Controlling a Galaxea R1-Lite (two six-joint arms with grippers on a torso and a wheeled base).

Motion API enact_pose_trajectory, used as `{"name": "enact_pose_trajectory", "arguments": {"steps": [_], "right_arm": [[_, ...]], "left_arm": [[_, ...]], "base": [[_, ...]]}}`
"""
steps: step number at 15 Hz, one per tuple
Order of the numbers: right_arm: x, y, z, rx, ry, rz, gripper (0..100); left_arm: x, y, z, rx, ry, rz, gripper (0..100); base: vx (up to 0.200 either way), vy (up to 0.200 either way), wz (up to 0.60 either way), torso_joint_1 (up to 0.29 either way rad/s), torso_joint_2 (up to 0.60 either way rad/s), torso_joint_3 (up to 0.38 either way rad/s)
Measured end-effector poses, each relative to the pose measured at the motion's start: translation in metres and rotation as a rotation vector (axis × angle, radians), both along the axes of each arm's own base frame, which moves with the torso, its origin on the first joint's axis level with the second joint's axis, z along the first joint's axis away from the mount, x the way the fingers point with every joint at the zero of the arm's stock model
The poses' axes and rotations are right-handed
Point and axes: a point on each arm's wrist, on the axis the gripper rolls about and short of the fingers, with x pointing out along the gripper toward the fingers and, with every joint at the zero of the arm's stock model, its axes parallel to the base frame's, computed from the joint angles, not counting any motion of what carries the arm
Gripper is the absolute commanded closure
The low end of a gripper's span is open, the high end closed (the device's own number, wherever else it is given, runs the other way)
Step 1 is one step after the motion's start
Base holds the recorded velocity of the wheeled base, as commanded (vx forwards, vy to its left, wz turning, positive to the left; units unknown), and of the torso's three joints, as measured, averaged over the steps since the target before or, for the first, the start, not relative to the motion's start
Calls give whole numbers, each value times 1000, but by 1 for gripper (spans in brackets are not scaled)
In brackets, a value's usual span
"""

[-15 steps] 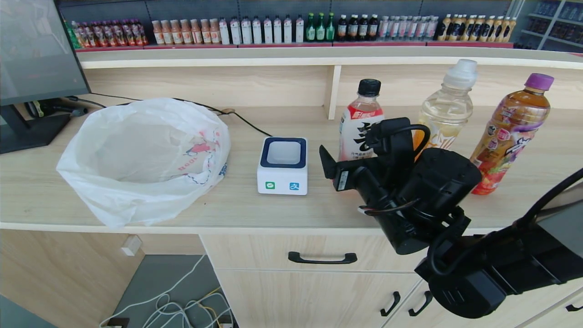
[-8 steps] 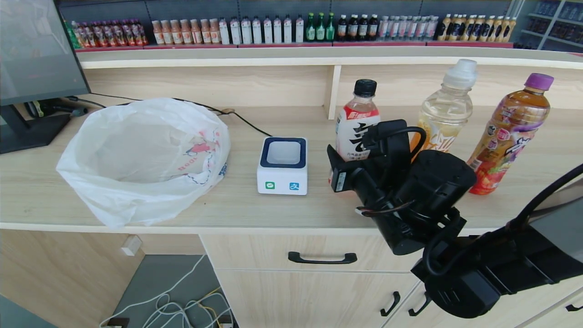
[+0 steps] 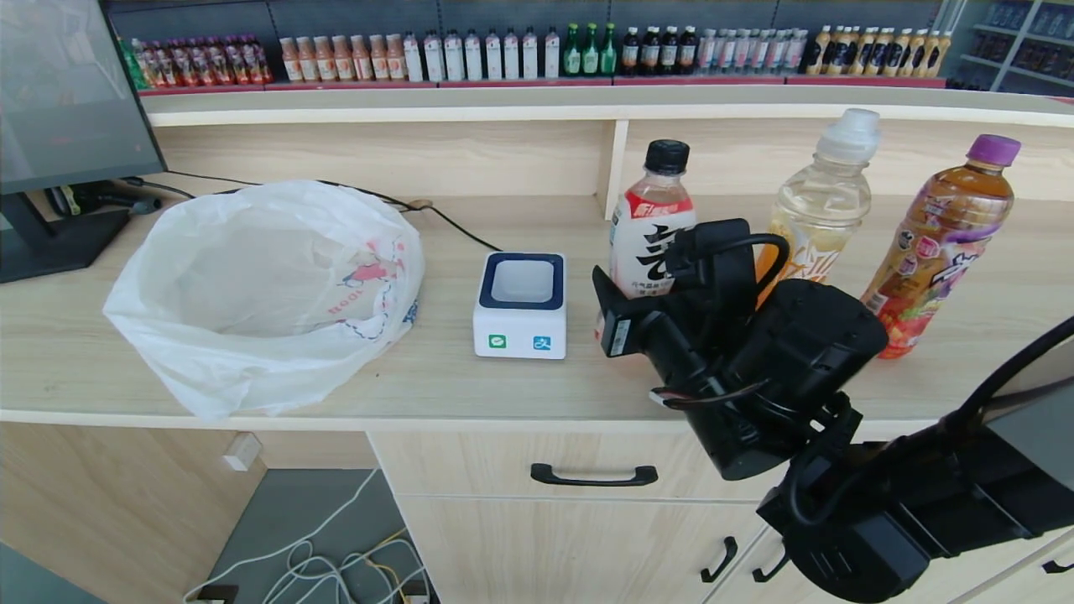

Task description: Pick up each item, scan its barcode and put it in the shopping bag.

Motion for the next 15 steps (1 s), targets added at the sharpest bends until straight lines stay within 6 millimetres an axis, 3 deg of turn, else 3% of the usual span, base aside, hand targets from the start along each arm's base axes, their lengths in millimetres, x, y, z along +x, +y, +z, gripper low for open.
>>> {"name": "enact_pose_trajectory", "arguments": {"steps": [5,12,15], "right_arm": [[-32,-7,17,36,-35,53,100],[-78,-14,13,11,-6,143,100],[-84,-17,16,14,-11,161,100]], "left_arm": [[0,0,0,0,0,0,0],[0,0,0,0,0,0,0],[0,0,0,0,0,0,0]], "base": [[0,0,0,0,0,0],[0,0,0,0,0,0],[0,0,0,0,0,0]]}}
